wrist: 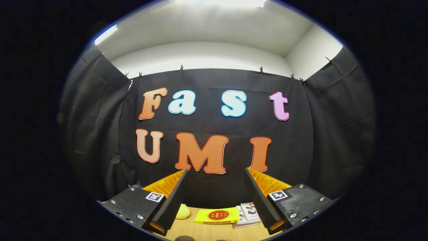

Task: Open the storage box then place both shoes into the box .Put the left shoe in first, then the right shoe, with the right side of both shoes facing outward in a uniform manner.

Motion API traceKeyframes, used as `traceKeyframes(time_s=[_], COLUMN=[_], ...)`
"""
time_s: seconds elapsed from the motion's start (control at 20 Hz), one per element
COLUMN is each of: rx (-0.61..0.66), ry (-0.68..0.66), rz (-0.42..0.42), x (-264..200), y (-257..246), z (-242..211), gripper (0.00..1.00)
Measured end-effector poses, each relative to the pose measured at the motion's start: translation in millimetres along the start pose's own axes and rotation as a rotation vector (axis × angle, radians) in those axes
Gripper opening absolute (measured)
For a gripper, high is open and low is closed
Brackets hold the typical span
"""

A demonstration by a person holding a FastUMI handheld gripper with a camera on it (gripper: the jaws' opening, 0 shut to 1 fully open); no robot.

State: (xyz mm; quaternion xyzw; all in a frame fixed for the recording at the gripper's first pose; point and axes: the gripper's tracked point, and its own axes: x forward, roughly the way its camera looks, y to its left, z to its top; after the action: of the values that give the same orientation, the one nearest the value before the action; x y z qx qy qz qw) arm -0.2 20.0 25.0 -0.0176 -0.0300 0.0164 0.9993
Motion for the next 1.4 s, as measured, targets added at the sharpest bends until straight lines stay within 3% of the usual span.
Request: traceKeyframes(time_s=[0.5,0.75,1.2,1.4], rx=[0.011,-0.007,0.146,0.222], ry=[0.039,0.128,0.421,0.544], rz=[0.039,0.089,0.358,0.418], x=[-2,-3,-17,-23], y=[9,32,123,153], z=[-22,-61,-177,-228], gripper=[0.97,0.98,0.98,0.98])
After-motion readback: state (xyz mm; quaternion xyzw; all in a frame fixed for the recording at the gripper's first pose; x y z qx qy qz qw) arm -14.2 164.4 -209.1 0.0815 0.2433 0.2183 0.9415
